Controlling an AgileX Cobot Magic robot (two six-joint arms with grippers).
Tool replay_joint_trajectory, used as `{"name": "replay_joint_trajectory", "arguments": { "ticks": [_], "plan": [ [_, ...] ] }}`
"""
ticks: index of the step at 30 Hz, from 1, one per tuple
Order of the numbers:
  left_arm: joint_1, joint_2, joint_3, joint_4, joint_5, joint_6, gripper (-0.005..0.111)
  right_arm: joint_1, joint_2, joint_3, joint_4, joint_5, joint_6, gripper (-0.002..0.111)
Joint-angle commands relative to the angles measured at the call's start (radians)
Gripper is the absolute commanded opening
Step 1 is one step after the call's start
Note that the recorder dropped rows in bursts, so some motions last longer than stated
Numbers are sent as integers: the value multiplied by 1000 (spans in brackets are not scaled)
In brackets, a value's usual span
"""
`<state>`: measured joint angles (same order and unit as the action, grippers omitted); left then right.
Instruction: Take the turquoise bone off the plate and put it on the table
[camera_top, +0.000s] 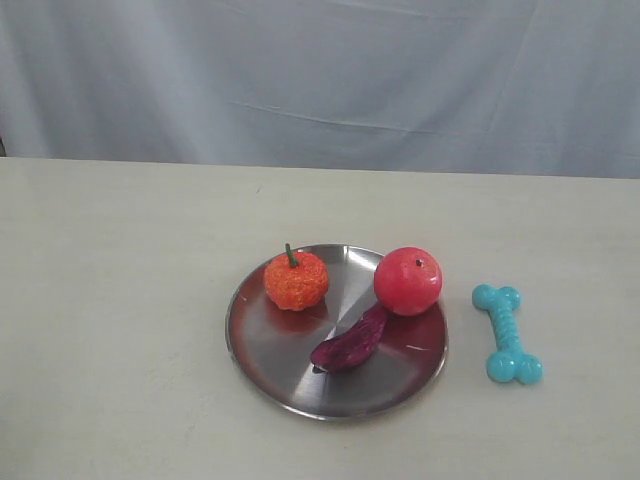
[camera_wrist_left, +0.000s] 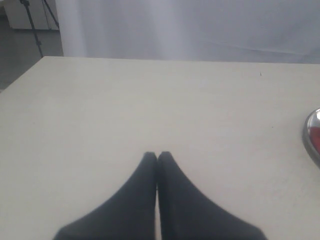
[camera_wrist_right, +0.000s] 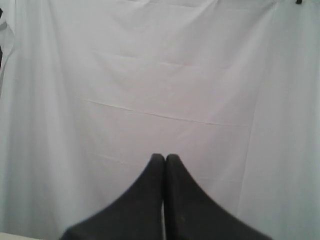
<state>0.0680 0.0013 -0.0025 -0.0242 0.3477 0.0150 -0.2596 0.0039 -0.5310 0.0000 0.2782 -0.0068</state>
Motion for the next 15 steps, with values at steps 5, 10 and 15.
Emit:
{"name": "replay_joint_trajectory", "arguments": {
  "ticks": [5,10,15],
  "plan": [
    [-8,-1,3,-1,-5,-4,0,-55,-4,173,0,-46,7,0],
    [-8,-1,3,-1,-5,-4,0,-55,-4,288,0,-122,7,0],
    [-8,-1,3,-1,-5,-4,0,-55,-4,406,0,-176,14,0]
  ]
}}
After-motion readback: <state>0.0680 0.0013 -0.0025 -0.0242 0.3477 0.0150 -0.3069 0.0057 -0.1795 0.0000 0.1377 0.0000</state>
